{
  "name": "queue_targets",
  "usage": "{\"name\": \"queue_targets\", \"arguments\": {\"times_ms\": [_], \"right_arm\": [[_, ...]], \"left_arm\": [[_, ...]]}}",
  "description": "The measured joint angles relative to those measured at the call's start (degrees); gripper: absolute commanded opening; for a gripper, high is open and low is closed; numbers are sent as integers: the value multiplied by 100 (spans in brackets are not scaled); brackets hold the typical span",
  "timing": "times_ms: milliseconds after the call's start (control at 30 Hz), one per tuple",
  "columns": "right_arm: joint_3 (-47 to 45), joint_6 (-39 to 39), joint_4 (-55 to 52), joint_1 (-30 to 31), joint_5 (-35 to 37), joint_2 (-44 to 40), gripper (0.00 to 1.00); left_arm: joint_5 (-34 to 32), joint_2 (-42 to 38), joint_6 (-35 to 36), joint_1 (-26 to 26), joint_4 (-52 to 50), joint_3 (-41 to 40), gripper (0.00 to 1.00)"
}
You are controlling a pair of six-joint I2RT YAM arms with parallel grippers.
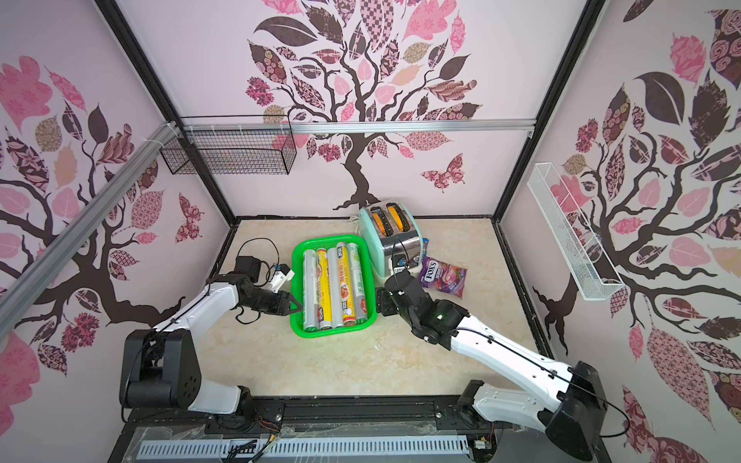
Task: Put the plastic wrap into the basket
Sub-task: Move the basket to the center of the board, then reset both arms
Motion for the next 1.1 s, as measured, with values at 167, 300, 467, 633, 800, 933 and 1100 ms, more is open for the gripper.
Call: {"name": "queue_targets", "arguments": {"times_ms": [167, 300, 467, 633, 800, 933, 1100], "right_arm": [[-127, -435, 72, -446, 232, -640, 93], [-170, -807, 160, -1005, 297, -1143, 98], [-219, -1355, 546, -1705, 391, -1766, 99], [-481, -1770, 999, -2417, 535, -2013, 99], [-1097, -2127, 1480, -3145, 560, -1939, 99], [-1547, -2280, 1714, -3491, 378, -1668, 99], [-2190, -2275, 2286, -3654, -2, -1366, 99]], "left_arm": [[-116, -610, 208, 11, -269, 321, 59], [-125, -1161, 269, 55, -459, 774, 81], [-219, -1519, 44, 243, -809, 1421, 98], [-549, -1593, -308, 549, -710, 1482, 98], [-1099, -1567, -573, 914, 162, 723, 98], [-1523, -1438, -625, 1029, 1349, -302, 98], [-1646, -1399, -662, 1036, 3346, -1827, 98]]}}
